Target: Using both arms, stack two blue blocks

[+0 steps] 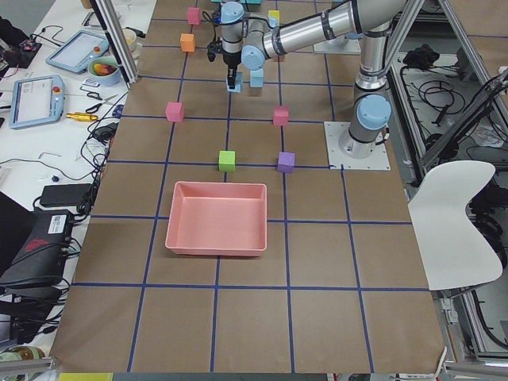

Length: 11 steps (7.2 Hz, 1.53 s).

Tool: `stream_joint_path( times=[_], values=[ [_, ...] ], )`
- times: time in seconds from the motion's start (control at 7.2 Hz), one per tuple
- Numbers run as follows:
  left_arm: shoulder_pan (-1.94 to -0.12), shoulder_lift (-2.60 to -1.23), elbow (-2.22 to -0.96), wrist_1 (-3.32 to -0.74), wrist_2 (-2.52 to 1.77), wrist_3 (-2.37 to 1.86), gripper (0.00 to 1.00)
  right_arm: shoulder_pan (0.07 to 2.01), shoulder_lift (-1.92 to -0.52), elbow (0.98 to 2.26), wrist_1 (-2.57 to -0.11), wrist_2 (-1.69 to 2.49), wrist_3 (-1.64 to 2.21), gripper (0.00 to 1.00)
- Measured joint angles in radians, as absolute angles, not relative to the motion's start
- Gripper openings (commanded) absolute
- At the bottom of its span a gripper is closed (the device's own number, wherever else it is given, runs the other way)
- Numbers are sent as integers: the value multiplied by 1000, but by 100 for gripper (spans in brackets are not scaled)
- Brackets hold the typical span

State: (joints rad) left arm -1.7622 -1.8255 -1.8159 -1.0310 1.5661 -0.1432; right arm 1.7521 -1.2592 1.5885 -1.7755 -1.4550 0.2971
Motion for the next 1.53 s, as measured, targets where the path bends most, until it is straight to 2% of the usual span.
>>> stream_joint_path(
  times=[0.28, 0.69, 1.39, 1.53],
  values=[
    [-1840, -1839, -1811, -1030, 1546, -270, 0, 1633, -1337, 1559, -1656, -1507, 197, 100],
    [-1960, -1875, -1784, -1038, 1513, -418, 0, 1573, -1465, 1550, -1527, -1530, 70, 100],
    [-2016, -1905, -1788, -1065, 1516, -491, 0, 1558, -1520, 1542, -1510, -1556, 41, 100],
    [-2017, -1913, -1789, -1065, 1516, -493, 10, 1558, -1526, 1542, -1512, -1556, 43, 100]
  ],
)
